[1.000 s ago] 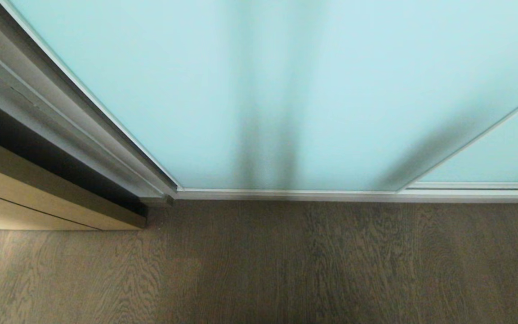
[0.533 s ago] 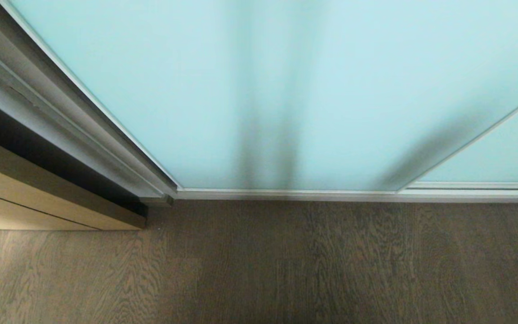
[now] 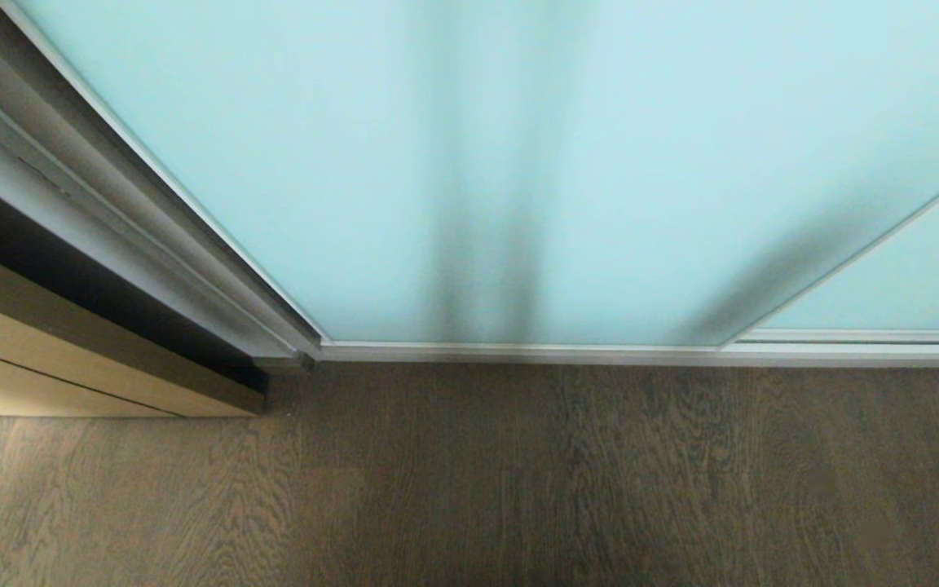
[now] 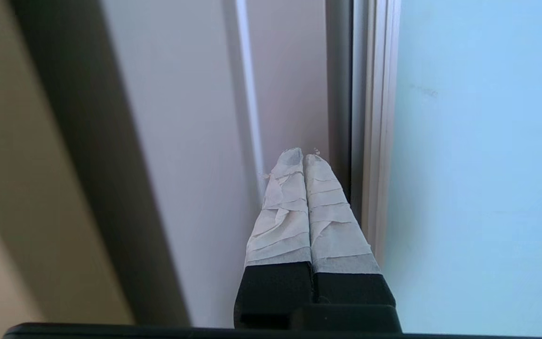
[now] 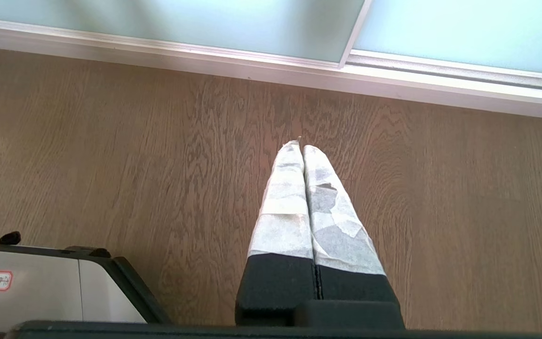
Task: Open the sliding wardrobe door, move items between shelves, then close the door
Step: Open the door
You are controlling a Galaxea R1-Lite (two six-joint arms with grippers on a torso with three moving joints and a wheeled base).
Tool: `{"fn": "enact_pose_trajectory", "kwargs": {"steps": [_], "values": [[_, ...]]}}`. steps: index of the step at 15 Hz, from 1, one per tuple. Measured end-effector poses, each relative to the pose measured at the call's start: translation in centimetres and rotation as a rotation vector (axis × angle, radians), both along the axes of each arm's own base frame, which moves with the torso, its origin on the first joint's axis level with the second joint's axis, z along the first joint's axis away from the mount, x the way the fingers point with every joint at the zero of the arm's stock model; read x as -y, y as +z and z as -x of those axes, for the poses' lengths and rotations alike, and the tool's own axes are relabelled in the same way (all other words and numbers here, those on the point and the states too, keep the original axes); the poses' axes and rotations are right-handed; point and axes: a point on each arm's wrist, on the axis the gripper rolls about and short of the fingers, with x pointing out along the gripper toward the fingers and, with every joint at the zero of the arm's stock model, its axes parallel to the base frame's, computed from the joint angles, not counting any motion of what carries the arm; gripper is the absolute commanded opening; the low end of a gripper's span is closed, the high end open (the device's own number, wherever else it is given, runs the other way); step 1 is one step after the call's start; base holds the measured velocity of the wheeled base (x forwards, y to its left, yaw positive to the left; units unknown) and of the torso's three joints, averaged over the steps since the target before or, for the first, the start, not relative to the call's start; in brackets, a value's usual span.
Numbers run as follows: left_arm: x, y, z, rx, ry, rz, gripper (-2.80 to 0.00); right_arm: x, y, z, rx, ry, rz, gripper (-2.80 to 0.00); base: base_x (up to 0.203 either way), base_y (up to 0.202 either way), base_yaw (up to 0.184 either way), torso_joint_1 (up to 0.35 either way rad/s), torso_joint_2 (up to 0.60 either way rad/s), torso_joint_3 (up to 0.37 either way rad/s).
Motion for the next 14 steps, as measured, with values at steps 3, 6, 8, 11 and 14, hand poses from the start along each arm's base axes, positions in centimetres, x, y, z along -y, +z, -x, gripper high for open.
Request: {"fn": "enact_pose_trajectory", "kwargs": {"steps": [3,6,8,11,14], "values": [[0.0,-0.2,-2.2,-0.031,-0.015,0.012,-2.8,0.0,0.0,0.0,0.0,0.0,0.0,-2.8,0.0,0.0,0.0,0.0,0.0,0.0],[0.0,-0.7,-3.9,-0.067,-0.027,0.02,-2.8,0.0,0.0,0.0,0.0,0.0,0.0,-2.8,0.0,0.0,0.0,0.0,0.0,0.0],[0.0,-0.8,-5.0,-0.082,-0.03,0.023,-2.8,0.0,0.0,0.0,0.0,0.0,0.0,-2.8,0.0,0.0,0.0,0.0,0.0,0.0],[0.0,-0.9,-6.3,-0.097,-0.035,0.027,-2.8,0.0,0.0,0.0,0.0,0.0,-0.001,-2.8,0.0,0.0,0.0,0.0,0.0,0.0],[0.0,-1.2,-7.5,-0.115,-0.048,0.037,-2.8,0.0,0.0,0.0,0.0,-0.001,0.0,-2.8,0.0,0.0,0.0,0.0,0.0,0.0]]}}
